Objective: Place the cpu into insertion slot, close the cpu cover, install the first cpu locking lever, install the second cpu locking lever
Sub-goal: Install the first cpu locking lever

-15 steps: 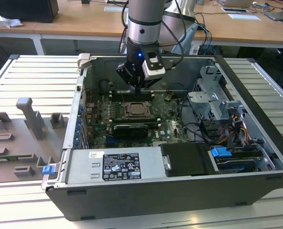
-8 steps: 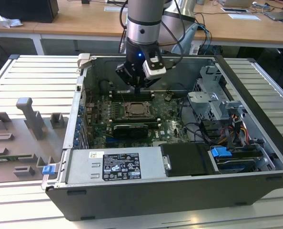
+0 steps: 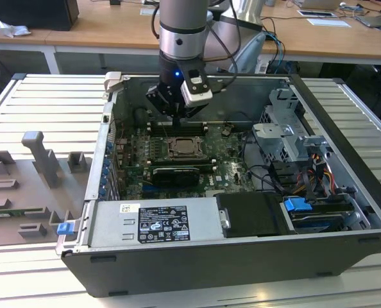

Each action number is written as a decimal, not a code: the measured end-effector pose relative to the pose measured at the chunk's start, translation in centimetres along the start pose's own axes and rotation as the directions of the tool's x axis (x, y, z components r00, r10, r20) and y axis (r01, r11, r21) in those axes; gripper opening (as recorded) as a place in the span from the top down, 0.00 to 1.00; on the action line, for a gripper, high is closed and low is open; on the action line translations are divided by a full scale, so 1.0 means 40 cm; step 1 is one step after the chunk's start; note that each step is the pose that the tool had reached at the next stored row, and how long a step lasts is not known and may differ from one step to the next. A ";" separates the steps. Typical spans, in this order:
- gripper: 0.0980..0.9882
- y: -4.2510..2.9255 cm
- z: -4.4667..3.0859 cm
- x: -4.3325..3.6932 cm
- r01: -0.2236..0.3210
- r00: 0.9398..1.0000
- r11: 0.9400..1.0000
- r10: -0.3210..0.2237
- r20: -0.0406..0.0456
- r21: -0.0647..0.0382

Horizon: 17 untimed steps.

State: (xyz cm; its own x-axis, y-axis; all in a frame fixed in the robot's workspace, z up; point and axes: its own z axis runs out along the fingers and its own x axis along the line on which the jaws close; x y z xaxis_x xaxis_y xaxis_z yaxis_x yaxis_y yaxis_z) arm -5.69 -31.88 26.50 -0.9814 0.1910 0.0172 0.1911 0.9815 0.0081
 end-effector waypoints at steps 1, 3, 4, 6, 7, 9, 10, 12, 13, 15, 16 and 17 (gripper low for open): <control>0.99 -0.001 0.000 0.005 0.001 1.000 1.000 -0.001 0.000 0.000; 0.99 -0.002 0.001 0.011 0.020 1.000 1.000 -0.020 0.000 -0.002; 0.99 -0.002 0.001 0.011 0.035 0.999 0.999 -0.035 0.000 -0.002; 0.99 -0.002 0.002 0.011 0.069 0.998 0.998 -0.069 -0.001 -0.001; 0.99 -0.002 0.003 0.011 0.086 0.996 0.996 -0.086 -0.001 -0.001; 0.99 -0.002 0.003 0.011 0.120 0.993 0.993 -0.120 -0.001 0.000; 0.99 -0.002 0.004 0.011 0.149 0.989 0.989 -0.149 -0.001 0.000; 0.99 -0.002 0.004 0.011 0.194 0.981 0.981 -0.194 0.000 0.001; 0.99 -0.002 0.005 0.011 0.210 0.978 0.978 -0.210 0.002 0.001; 0.99 -0.002 0.006 0.011 0.237 0.971 0.972 -0.237 0.010 0.002; 0.99 -0.002 0.006 0.011 0.248 0.969 0.969 -0.248 0.014 0.002; 0.99 -0.002 0.006 0.010 0.257 0.966 0.966 -0.257 0.016 0.002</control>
State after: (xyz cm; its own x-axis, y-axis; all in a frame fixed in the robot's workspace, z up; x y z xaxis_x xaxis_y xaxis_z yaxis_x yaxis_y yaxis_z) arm -6.12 -31.88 26.26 -0.9977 -0.0673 -0.0014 -0.0673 0.9977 0.0098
